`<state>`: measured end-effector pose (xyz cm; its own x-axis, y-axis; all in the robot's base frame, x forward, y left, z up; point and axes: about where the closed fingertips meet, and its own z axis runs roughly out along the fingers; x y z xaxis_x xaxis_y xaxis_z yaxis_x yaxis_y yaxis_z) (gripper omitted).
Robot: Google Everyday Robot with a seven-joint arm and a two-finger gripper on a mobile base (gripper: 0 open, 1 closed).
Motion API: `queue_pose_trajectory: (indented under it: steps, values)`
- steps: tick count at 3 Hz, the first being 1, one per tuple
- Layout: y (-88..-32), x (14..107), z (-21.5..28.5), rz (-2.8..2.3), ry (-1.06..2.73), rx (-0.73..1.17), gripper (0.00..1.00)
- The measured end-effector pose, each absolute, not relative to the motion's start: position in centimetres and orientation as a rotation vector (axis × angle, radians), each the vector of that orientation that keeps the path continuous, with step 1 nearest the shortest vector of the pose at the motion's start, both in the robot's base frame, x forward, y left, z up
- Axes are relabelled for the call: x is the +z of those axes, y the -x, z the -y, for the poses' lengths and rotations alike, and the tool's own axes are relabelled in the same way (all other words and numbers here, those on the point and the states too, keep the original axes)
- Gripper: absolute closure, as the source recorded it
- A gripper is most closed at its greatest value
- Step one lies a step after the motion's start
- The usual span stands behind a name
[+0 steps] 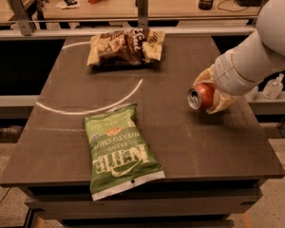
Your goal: Knock coke can over
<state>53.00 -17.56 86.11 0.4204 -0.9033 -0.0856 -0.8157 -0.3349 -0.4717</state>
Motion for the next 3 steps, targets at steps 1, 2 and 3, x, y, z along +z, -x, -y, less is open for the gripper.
queue_pose_trajectory:
  steps: [1,2,3]
  values:
    - [-52.90,85.21,17.01,-1.396,2.335,-0.264,1.00]
    - [-52.84,84.70,16.57,-1.379,2.395,-0.216,0.88]
    - [-52.70,84.70,16.52,-1.379,2.398,-0.213,0.72]
